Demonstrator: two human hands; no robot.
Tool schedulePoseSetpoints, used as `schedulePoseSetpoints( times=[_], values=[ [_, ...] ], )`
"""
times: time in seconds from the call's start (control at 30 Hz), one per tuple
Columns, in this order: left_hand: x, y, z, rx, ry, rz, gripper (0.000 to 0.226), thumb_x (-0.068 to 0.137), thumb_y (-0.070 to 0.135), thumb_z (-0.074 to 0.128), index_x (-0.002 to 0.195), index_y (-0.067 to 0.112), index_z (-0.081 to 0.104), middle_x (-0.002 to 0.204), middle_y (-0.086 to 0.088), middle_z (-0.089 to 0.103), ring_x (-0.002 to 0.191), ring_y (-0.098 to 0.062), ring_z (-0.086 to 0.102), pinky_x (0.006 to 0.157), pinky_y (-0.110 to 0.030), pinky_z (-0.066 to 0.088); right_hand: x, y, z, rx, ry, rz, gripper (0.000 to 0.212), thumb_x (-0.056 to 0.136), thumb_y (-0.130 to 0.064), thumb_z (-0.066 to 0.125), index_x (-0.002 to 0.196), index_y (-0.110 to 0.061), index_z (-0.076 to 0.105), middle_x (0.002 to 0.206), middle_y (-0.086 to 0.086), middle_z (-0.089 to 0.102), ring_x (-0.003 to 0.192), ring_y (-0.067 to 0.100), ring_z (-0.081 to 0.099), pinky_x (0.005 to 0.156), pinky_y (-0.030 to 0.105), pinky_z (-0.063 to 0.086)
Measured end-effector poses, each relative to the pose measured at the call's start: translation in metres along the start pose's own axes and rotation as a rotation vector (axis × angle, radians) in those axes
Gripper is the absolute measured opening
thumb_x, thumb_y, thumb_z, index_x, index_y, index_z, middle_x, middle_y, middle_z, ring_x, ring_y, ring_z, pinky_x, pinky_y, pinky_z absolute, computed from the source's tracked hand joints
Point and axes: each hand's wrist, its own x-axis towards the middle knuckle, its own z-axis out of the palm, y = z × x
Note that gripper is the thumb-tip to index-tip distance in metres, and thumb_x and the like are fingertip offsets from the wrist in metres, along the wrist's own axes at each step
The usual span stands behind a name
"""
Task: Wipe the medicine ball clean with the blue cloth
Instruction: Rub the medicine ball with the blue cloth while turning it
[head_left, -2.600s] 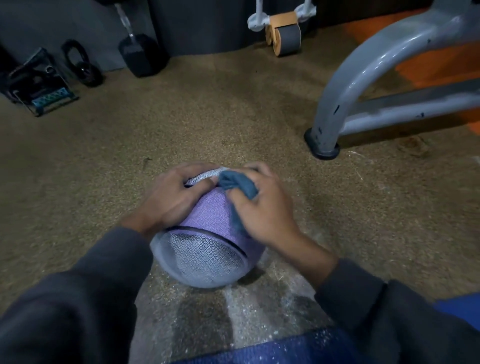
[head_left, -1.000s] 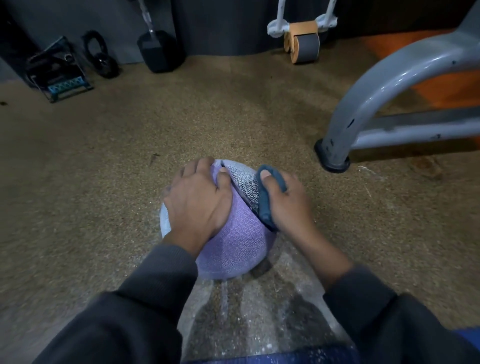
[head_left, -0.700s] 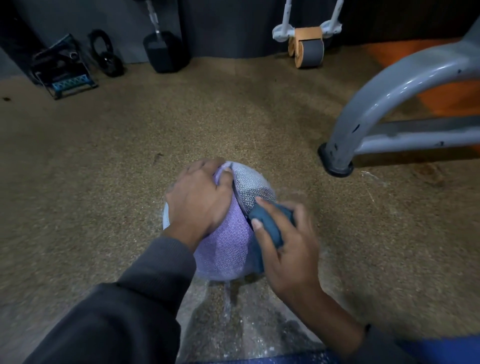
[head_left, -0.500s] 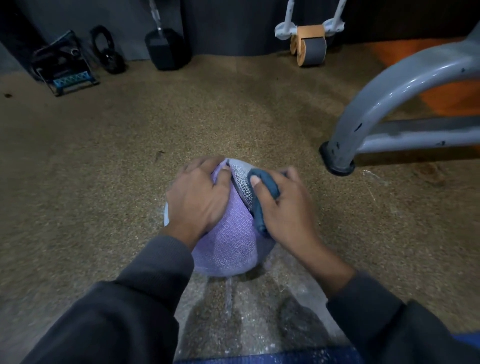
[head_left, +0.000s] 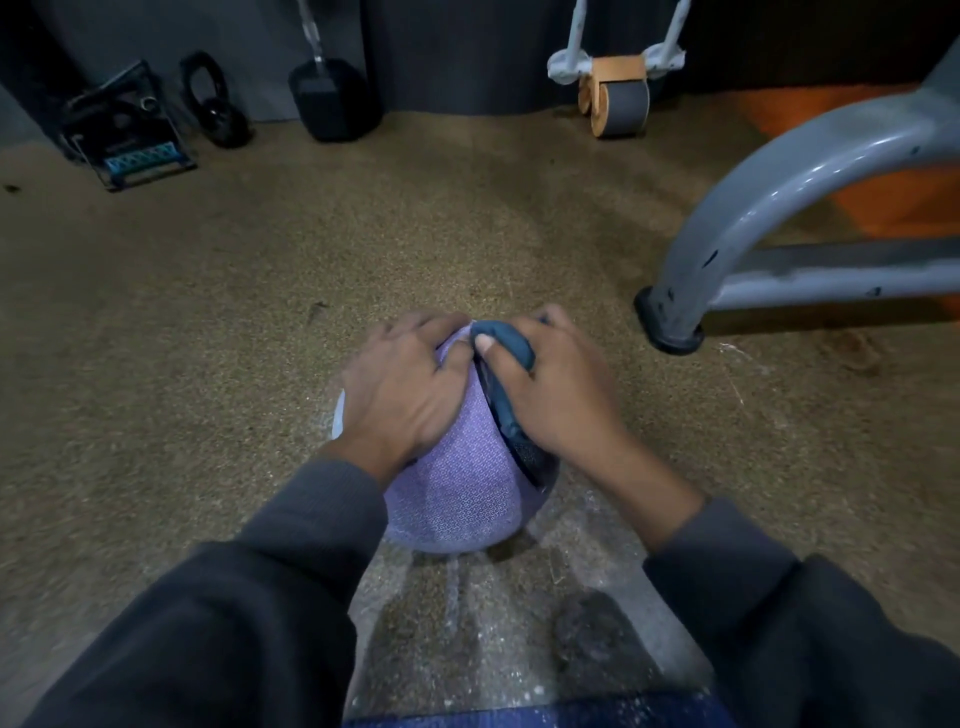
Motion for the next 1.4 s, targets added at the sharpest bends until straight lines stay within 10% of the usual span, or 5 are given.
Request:
schedulePoseSetpoints(
  times=[0.2,0.8,1.07,1.27,1.4],
  values=[
    [-0.005,0.005,0.005,-0.021,0.032,0.0,0.04,0.1,0.042,0.033,0.131,0.039,0.058,0.14,0.015,0.054,0.129,-0.015,0.044,0.108,-0.039,0.036,-0.026,0.013,-0.002,0.04,-0.094,-0.011,0.067,0.08,-0.066,0.05,0.139,-0.037,0.037,0.149,-0.004,0.032,0.142,0.021,0.029,0.113,0.043,0.031],
    [0.003,0.01,-0.002,0.068,-0.062,0.093,0.04,0.102,0.045,0.034,0.133,0.038,0.057,0.143,0.016,0.052,0.132,-0.016,0.045,0.105,-0.034,0.034,-0.003,0.018,-0.013,0.142,-0.019,-0.087,0.038,0.086,-0.034,0.052,0.116,-0.017,0.069,0.106,0.003,0.057,0.095,0.022,0.06,0.087,0.042,0.05],
    [0.003,0.008,0.001,0.065,-0.049,0.057,0.054,0.096,0.047,0.026,0.139,0.029,0.053,0.147,0.005,0.051,0.135,-0.018,0.044,0.109,-0.035,0.033,-0.063,0.015,-0.016,0.092,-0.004,-0.181,0.039,0.087,-0.031,0.052,0.124,-0.026,0.063,0.121,0.0,0.053,0.109,0.025,0.054,0.092,0.038,0.045],
    [-0.004,0.011,0.001,0.077,-0.028,0.096,0.048,0.1,0.045,0.031,0.14,0.029,0.053,0.146,0.009,0.052,0.136,-0.016,0.042,0.11,-0.034,0.031,0.025,0.028,-0.017,0.194,-0.129,0.121,0.019,0.09,-0.023,0.065,0.072,-0.025,0.06,0.073,-0.008,0.054,0.069,0.012,0.055,0.07,0.028,0.04],
    [-0.003,0.012,0.0,0.087,-0.048,0.089,0.043,0.102,0.039,0.033,0.141,0.032,0.051,0.148,0.013,0.049,0.135,-0.014,0.042,0.11,-0.032,0.029,-0.015,0.015,-0.021,0.131,-0.078,-0.062,0.023,0.09,-0.027,0.063,0.11,-0.023,0.07,0.102,-0.004,0.054,0.095,0.017,0.058,0.083,0.032,0.045]
  ],
)
